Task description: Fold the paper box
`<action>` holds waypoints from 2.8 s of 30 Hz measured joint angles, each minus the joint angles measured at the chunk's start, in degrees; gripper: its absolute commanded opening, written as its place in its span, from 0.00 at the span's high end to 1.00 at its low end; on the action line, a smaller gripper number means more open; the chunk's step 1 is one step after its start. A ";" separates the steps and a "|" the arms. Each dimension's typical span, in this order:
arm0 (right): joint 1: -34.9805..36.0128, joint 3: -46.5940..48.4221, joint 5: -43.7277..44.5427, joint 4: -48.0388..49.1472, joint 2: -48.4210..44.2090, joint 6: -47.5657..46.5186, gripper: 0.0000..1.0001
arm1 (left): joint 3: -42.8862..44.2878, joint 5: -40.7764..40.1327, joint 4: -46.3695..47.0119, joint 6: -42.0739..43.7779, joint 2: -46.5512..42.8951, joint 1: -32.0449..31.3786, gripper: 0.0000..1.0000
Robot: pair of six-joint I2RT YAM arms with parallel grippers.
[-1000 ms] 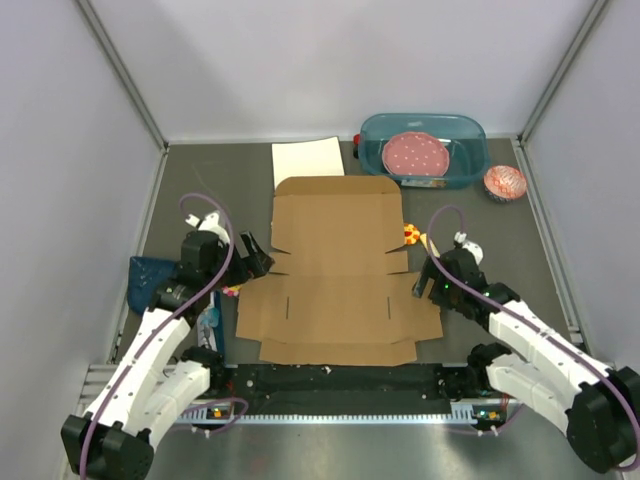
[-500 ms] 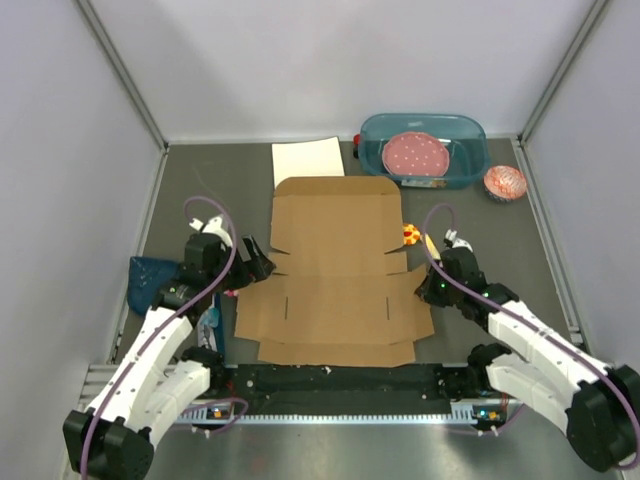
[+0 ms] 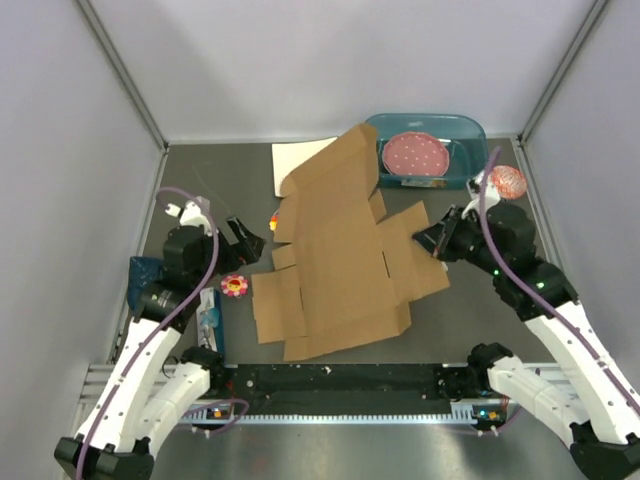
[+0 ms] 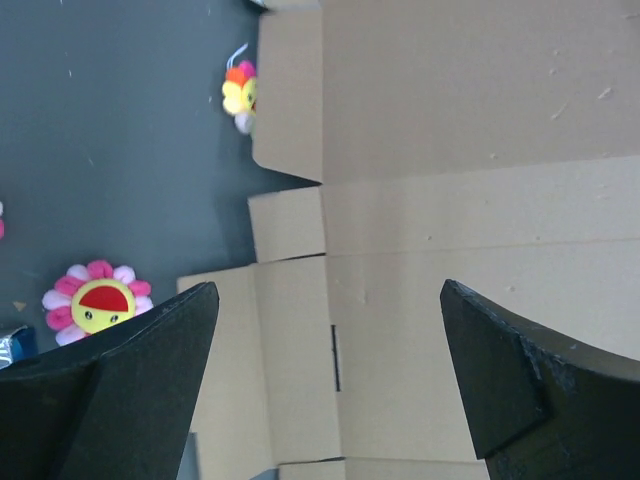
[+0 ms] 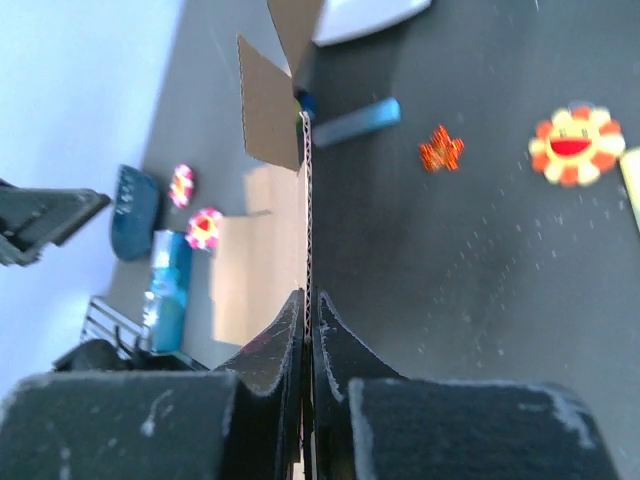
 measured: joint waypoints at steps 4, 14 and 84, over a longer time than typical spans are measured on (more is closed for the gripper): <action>0.00 7.19 0.66 -0.72 0.28 0.02 1.00 | 1.18 -1.36 1.33 -0.87 -3.61 0.00 0.01; -2.45 12.13 7.37 4.26 3.26 3.96 1.00 | 3.28 0.22 4.57 -4.44 -5.22 0.00 0.01; -5.35 -20.81 6.16 16.90 -15.45 7.17 0.24 | -26.60 -4.83 53.57 -19.96 29.73 -1.29 0.21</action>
